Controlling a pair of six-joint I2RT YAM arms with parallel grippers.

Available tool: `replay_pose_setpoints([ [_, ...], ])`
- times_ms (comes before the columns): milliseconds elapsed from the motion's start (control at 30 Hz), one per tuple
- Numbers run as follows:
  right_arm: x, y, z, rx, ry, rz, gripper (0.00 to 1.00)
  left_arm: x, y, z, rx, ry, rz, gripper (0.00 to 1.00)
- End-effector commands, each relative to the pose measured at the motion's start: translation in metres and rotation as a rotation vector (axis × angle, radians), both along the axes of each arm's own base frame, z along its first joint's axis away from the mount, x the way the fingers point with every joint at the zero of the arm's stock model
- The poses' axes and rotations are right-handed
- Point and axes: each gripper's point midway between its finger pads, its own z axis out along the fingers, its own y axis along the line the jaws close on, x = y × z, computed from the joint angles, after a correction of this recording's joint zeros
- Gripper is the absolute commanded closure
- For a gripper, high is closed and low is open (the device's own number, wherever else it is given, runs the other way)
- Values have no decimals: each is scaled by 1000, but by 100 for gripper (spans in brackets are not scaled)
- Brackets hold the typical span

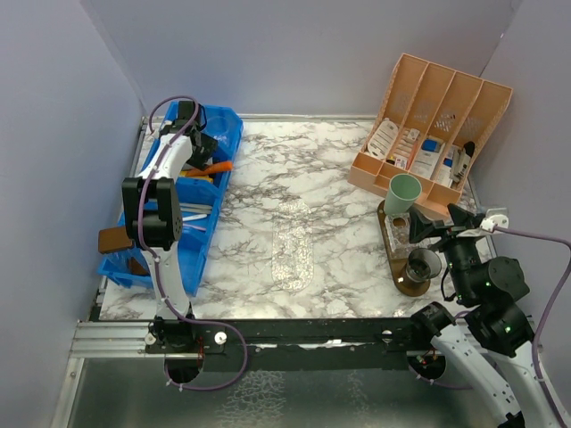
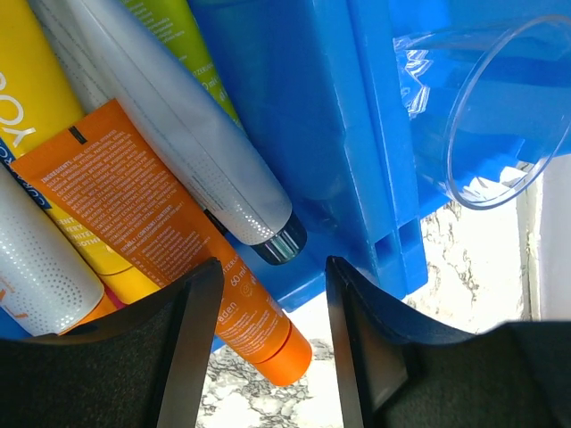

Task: Prepare toiletry sets of a toothbrush and toothpaste on the tray
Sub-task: Pick up the toothpaste from the storage box.

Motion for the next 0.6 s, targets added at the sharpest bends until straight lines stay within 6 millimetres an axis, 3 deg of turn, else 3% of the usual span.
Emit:
replay_pose_setpoints([
  [0, -1, -4, 6, 11, -35, -17, 10, -28, 0, -26, 22, 151, -8, 47],
  [300, 0, -2, 6, 6, -38, -11, 10, -23, 6, 29, 139, 33, -28, 40],
  [567, -2, -2, 7, 9, -46, -7, 10, -37, 3, 21, 126, 69, 8, 40],
])
